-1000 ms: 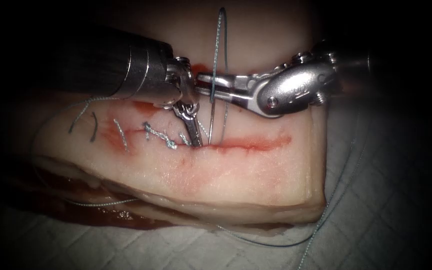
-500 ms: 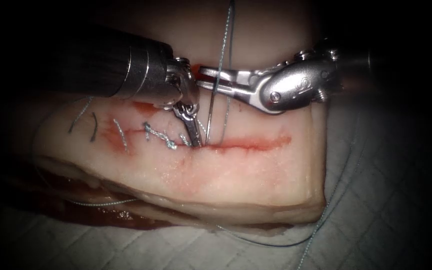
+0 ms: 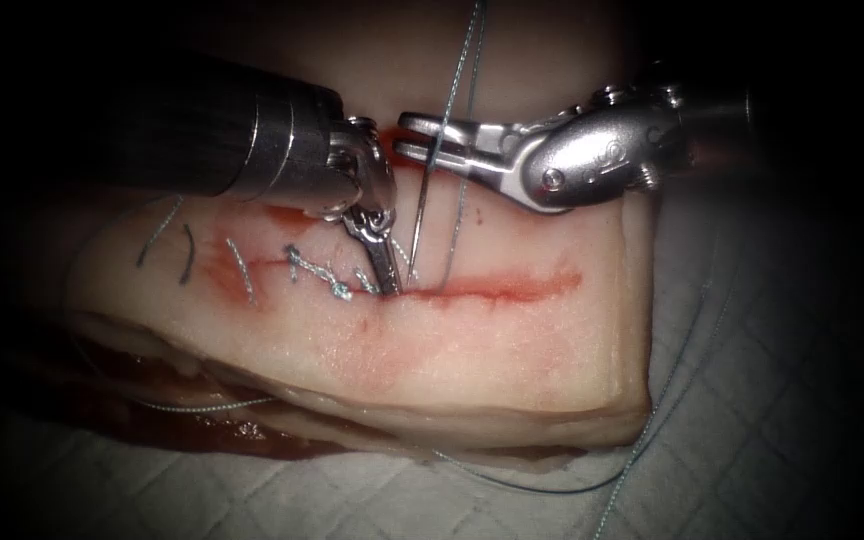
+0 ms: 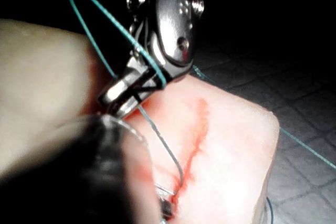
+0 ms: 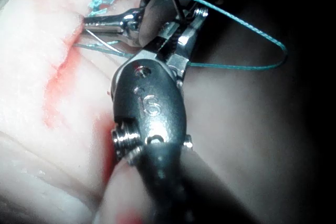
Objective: Wound Closure
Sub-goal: Insert the needle into the bottom half of the wound from the inside
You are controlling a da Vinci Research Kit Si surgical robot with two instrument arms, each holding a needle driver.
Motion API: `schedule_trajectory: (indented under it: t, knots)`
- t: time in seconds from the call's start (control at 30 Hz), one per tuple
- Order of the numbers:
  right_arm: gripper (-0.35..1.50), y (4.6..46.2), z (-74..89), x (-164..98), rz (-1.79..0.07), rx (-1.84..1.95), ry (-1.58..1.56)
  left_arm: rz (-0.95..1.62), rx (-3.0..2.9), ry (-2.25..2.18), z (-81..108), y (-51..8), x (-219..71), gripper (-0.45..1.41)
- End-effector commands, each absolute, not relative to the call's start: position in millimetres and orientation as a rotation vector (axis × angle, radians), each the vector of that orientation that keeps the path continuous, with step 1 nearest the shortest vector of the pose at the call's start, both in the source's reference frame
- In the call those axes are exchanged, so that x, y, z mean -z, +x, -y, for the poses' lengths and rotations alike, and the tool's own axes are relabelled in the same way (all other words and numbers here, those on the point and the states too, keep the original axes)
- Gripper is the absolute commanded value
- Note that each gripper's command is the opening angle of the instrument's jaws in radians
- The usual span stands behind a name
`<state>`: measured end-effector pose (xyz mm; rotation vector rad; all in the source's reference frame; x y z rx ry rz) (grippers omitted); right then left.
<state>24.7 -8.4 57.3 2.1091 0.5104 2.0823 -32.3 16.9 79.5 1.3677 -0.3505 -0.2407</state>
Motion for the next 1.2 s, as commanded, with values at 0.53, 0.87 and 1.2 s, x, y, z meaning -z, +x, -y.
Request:
schedule_trajectory:
  t: [0.53,0.87,1.2]
  knots:
    - [-0.35,26.1,8.6,-58.2,-0.503,-2.087,2.001,0.351,0.237,1.369,-17.2,-32.8,-79.7,-0.45]
    - [-0.35,26.2,9.1,-58.5,-0.497,-2.089,1.986,0.348,0.236,1.369,-17.2,-32.6,-79.7,-0.45]
    - [-0.35,25.9,9.3,-58.2,-0.425,-2.098,1.979,0.342,0.241,1.370,-17.3,-32.7,-79.7,-0.45]
